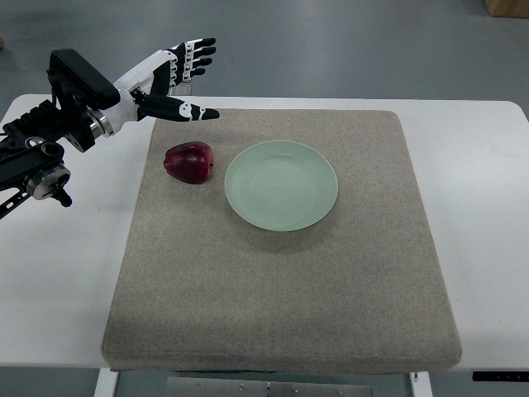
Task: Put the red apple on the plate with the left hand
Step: 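Raise the left hand and swing it over toward the red apple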
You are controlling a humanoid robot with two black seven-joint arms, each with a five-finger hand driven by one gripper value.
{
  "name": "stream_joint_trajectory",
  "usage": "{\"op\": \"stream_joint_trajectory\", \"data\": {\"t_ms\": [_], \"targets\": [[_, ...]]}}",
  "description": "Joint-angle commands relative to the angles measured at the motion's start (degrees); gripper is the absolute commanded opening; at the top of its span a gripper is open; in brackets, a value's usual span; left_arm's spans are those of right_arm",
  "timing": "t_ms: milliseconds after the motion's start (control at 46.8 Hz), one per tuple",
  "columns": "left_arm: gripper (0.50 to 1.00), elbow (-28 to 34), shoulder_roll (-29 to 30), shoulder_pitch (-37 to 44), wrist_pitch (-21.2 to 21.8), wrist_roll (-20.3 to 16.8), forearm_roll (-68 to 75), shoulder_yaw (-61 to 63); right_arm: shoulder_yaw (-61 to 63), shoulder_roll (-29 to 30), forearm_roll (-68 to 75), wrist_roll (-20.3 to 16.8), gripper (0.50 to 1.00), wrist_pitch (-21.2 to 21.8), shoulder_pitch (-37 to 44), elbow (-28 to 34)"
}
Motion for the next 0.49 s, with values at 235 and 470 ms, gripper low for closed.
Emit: {"op": "stream_joint_trajectory", "data": {"t_ms": [235,470], "targets": [[0.999,-1.13,2.12,-5.13,-2.76,2.06,0.13,5.78,0.00,0.00,0.00,0.00,0.930,0.01,0.00,0.00],[0.999,-0.95,2.39,-12.52,-2.59,13.57,0.92,12.11,0.00,0.00,0.00,0.00,0.930,0.01,0.00,0.00]]}}
